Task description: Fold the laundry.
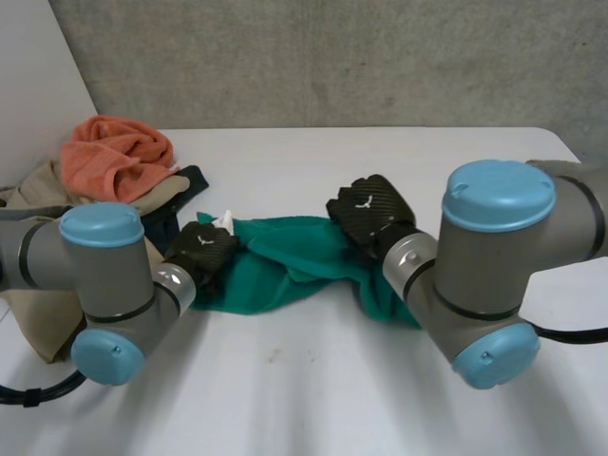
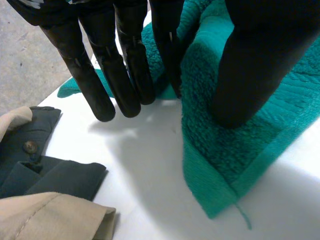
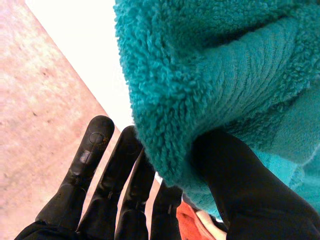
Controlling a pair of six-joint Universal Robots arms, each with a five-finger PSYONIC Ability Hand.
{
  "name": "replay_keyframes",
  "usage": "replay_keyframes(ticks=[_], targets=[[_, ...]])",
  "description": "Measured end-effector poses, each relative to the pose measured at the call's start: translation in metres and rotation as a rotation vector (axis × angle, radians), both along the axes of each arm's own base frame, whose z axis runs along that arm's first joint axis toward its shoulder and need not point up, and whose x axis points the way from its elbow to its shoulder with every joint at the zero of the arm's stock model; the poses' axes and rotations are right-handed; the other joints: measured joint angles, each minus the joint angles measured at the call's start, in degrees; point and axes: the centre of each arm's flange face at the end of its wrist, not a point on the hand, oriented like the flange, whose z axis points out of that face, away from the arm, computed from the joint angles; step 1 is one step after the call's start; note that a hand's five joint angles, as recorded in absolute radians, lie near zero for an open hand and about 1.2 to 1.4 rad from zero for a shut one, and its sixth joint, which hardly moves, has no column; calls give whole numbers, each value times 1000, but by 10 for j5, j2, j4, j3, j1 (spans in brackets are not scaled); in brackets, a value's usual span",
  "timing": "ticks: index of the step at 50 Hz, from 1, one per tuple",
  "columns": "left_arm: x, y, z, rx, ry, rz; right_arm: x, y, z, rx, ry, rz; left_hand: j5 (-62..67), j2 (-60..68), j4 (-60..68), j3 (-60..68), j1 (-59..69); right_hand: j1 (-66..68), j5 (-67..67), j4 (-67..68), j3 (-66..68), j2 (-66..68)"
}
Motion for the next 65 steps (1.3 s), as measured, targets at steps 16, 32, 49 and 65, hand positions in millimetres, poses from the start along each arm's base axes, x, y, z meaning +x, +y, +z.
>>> replay_keyframes(ticks=[16,32,49,65], targets=[[2,-7,9,-34,-20,62,-47,-31,27,-20,-50,-141,157,177,181,178,128,0,0,0,0,0],[23,25,128,-268,77,141,-128,-40,72,124,132,-129,157,179,183,180,128,13,10,0,0,0],[-10,-55,130,-371,122,163,-137,-123,72,-295,124,-175,157,180,183,180,128,13,11,3,0,0],[-15,-53,279,-856,426,252,-141,-160,173,-686,-424,-122,157,180,183,181,129,13,14,3,0,0]])
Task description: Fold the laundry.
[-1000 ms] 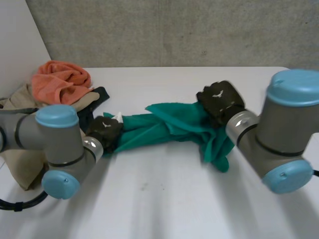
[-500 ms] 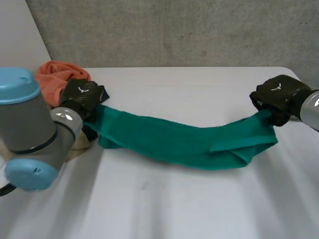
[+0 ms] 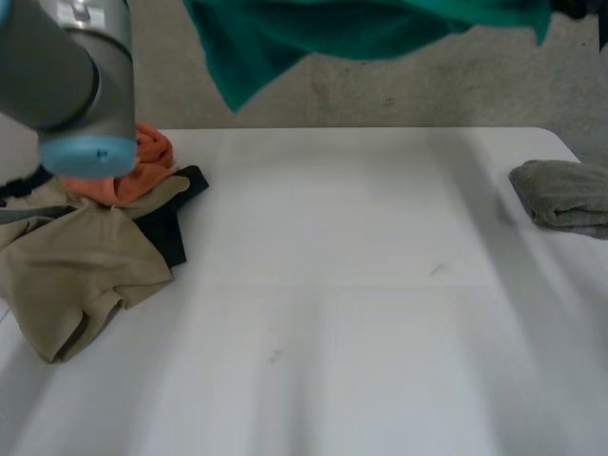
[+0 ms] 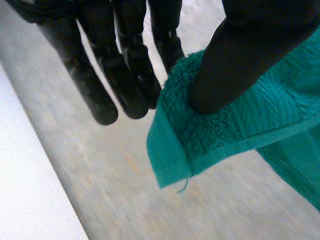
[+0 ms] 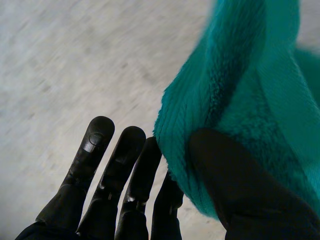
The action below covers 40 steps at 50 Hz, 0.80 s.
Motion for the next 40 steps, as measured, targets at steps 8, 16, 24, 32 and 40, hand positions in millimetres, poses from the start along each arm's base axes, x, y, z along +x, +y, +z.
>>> replay_keyframes(ticks=[8,16,24,32,40], targets=[[-2,14,-101,284,-141,-23,-27,-6,-79,411,58,46,0,0,0,0,0,0,0,0,0,0],[3,35,-181,514,-256,-36,-54,-4,-163,700,201,69,0,0,0,0,0,-12,-15,-20,-18,-20],[-2,49,-206,600,-303,-61,-73,5,-204,749,421,18,0,0,0,0,0,-368,-437,-449,-445,-445],[-4,53,-200,599,-302,-70,-73,25,-192,801,440,6,0,0,0,0,0,-442,-530,-540,-547,-537],[0,56,-183,570,-272,-69,-65,65,-162,895,323,-106,0,0,0,0,0,-442,-530,-540,-547,-537]])
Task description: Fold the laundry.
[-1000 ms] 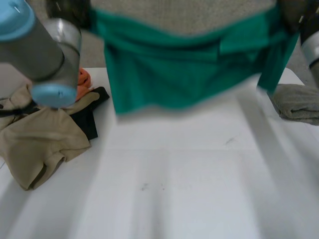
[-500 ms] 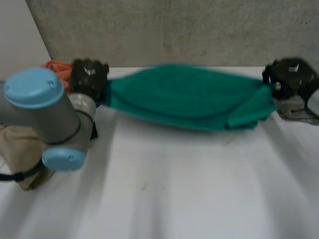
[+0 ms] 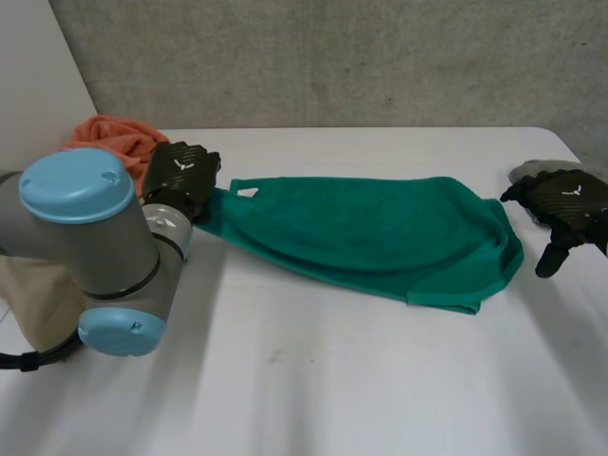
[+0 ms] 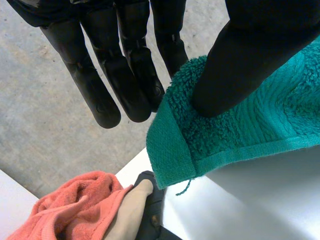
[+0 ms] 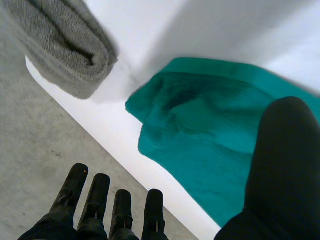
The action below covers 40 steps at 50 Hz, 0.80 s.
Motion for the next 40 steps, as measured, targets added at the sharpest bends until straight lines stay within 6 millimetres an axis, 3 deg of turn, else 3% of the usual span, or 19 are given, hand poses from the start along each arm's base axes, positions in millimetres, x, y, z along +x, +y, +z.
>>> replay_keyframes(ticks=[7,8,12,16,22,27,34,40], targets=[[3,2,6,-5,19,3,40,51,0,31,2,-1,0,0,0,0,0,60,75,72,86,79],[3,2,6,-5,19,3,40,51,0,31,2,-1,0,0,0,0,0,60,75,72,86,79],[2,3,6,-2,26,2,76,78,-15,33,33,73,0,0,0,0,0,150,169,178,190,183],[2,4,5,0,29,1,95,86,-30,34,54,110,0,0,0,0,0,174,195,205,218,213],[3,3,4,7,36,5,117,79,-63,45,83,141,0,0,0,0,0,208,233,245,258,250],[4,3,4,8,39,7,123,66,-81,41,93,145,0,0,0,0,0,220,246,259,271,266],[4,2,4,8,40,8,126,55,-89,26,98,135,0,0,0,0,0,233,260,274,287,279],[5,3,4,9,39,8,127,47,-91,2,101,122,0,0,0,0,0,320,362,377,388,383]])
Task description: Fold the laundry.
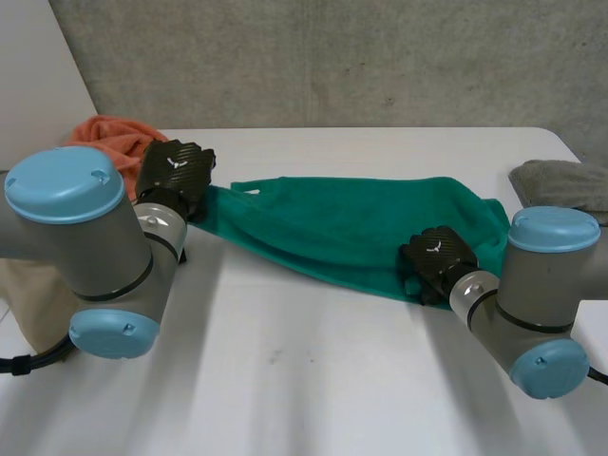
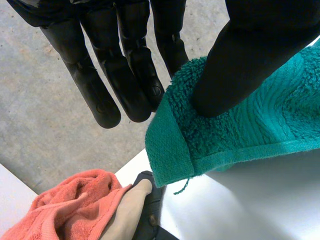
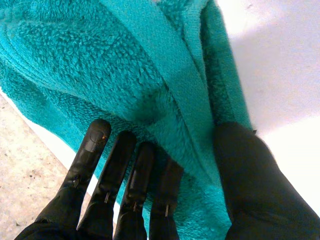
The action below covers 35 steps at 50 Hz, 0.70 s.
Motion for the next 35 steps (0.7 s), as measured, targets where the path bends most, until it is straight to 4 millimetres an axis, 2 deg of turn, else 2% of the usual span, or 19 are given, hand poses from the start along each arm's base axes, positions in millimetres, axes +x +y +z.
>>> replay_keyframes(ticks=[3,5,9,12,13,15,16,17,18,20,22,23,28,31,32,34,35], targets=[[0,0,0,-1,0,0,0,-2,-2,-10,11,3,0,0,0,0,0,103,124,124,122,126],[0,0,1,-1,1,1,0,-3,-3,-15,18,6,0,0,0,0,0,123,158,156,154,154],[1,0,2,-2,1,1,0,-4,-3,-23,29,8,0,0,0,0,0,123,163,161,160,154],[3,2,4,6,-4,5,-3,-6,11,-58,37,4,0,0,0,0,0,123,164,162,161,154],[5,2,6,13,-9,10,-5,-7,18,-70,34,1,0,0,0,0,0,123,164,162,161,154],[11,3,10,31,-22,22,-16,-8,50,-113,30,-25,0,0,0,0,0,123,164,162,161,154],[14,4,12,40,-28,28,-19,-8,57,-118,31,-33,0,0,0,0,0,123,164,162,161,154],[18,5,15,55,-37,36,-30,-8,74,-121,42,-55,0,0,0,0,0,123,164,162,161,154],[19,5,15,59,-39,38,-35,-8,80,-120,47,-63,0,0,0,0,0,123,164,162,161,154],[29,9,21,99,-62,59,-59,-5,104,-97,95,-104,0,0,0,0,0,123,165,162,161,154],[36,12,23,128,-77,71,-73,-3,115,-73,134,-122,0,0,0,0,0,123,166,162,161,154],[44,16,25,173,-100,87,-90,2,124,-32,193,-136,0,0,0,0,0,123,166,162,161,154],[63,29,23,288,-167,116,-122,16,130,94,349,-118,0,0,0,0,0,123,166,162,161,154],[69,34,20,326,-195,121,-128,20,127,131,390,-100,0,0,0,0,0,123,166,162,161,154],[74,39,12,370,-241,121,-132,25,119,170,428,-73,0,0,0,0,0,123,166,162,161,154],[75,41,8,385,-260,119,-133,26,115,177,435,-66,0,0,0,0,0,123,166,162,161,154],[77,42,-1,409,-294,114,-133,24,102,186,447,-52,0,0,0,0,0,123,166,162,161,154]])
